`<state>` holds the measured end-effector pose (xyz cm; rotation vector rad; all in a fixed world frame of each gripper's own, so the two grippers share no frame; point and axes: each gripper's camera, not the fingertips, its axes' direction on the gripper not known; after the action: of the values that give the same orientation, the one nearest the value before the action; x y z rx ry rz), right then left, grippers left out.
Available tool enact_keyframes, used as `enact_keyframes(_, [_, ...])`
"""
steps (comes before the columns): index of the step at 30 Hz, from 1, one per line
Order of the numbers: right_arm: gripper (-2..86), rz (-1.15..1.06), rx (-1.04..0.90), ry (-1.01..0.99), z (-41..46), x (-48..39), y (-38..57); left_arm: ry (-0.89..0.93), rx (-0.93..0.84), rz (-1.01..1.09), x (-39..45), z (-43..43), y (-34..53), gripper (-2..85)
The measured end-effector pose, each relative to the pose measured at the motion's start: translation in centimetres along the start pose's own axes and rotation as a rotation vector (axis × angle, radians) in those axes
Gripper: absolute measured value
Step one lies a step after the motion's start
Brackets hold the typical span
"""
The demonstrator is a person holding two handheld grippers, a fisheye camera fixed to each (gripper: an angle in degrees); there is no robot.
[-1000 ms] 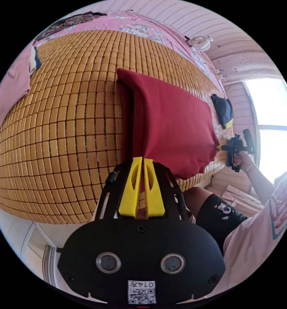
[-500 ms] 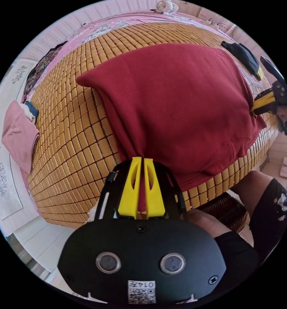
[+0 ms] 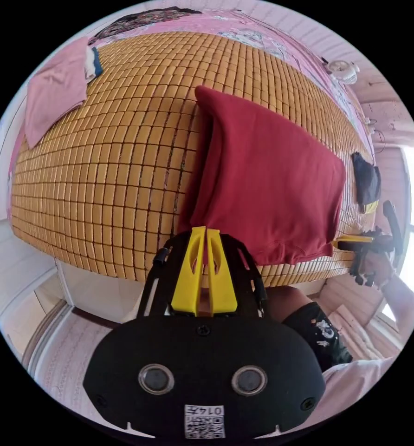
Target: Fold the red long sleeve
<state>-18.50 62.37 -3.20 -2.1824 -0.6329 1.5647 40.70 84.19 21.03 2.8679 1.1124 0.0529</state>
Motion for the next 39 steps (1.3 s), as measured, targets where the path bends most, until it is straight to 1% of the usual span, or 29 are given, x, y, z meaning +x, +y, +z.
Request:
enact_keyframes(2, [10.5,0.030,0.026,0.032,-1.0,0.7,3.0,0.003,-0.038,-0.039,-1.7,-1.4,2.7,-1.0])
enact_keyframes(4, [9.7,0.043,-0.001,0.038,-1.3,1.3,6.1,-0.016,-0.049,-0.041,-3.0,-3.3,5.7,-1.0])
enact_keyframes(8, [2.9,0.065,-0.117,-0.022,-0.1,2.3,12.9,-0.052,-0.033,-0.015,-5.6,-7.5,11.8,-1.0])
enact_keyframes(9, [1.6,0.076,-0.160,-0.063,0.7,2.6,14.4,-0.052,-0.025,-0.025,-6.5,-8.2,13.0,-1.0])
enact_keyframes(10, [1.2,0.079,-0.191,-0.089,1.3,2.8,15.0,-0.048,-0.020,-0.039,-7.0,-8.5,13.6,-1.0])
enact_keyframes(12, [0.2,0.118,-0.310,-0.189,3.6,3.4,16.9,0.040,-0.007,-0.148,-9.2,-8.8,15.6,-1.0])
enact_keyframes(13, [0.1,0.128,-0.332,-0.205,4.1,3.5,17.3,0.064,0.006,-0.170,-9.6,-8.9,16.1,-1.0])
enact_keyframes(15, [-0.2,0.161,-0.417,-0.256,5.6,3.6,18.4,0.088,0.062,-0.205,-10.5,-9.1,17.3,-1.0])
enact_keyframes(17, [-0.3,0.164,-0.461,-0.241,5.9,3.5,18.4,0.086,0.074,-0.199,-10.6,-9.1,17.6,-1.0])
enact_keyframes(18, [-0.3,0.154,-0.464,-0.201,5.5,3.4,17.9,0.087,0.088,-0.186,-10.6,-9.1,17.7,-1.0])
enact_keyframes(22, [-0.3,0.086,-0.449,-0.089,3.0,2.9,15.4,0.064,0.102,-0.104,-10.3,-9.3,17.0,-1.0])
enact_keyframes(25, [-0.3,0.063,-0.413,-0.004,0.6,2.4,12.6,0.042,0.089,0.000,-9.3,-8.7,15.5,-1.0])
enact_keyframes(28, [-0.4,0.002,-0.412,0.013,-0.6,0.8,9.3,0.045,0.061,0.121,-7.2,-6.9,13.3,-1.0])
enact_keyframes(32, [-0.4,-0.124,-0.397,0.113,-1.0,-3.2,3.9,0.097,0.003,0.286,-2.2,-3.1,9.1,-1.0])
enact_keyframes(34, [-0.5,-0.212,-0.316,0.119,-1.6,-5.5,1.2,0.130,-0.003,0.368,0.7,-1.7,7.1,-1.0])
enact_keyframes(36, [-0.8,-0.338,-0.147,0.089,-3.5,-8.7,-2.5,0.151,0.005,0.482,4.4,0.0,4.6,-1.0])
enact_keyframes(37, [-0.9,-0.368,-0.097,0.086,-4.0,-9.5,-3.3,0.149,0.005,0.506,5.2,0.4,4.1,-1.0])
enact_keyframes(39, [-0.9,-0.459,0.080,0.136,-5.9,-12.2,-5.9,0.122,0.014,0.561,7.5,2.0,2.1,-1.0])
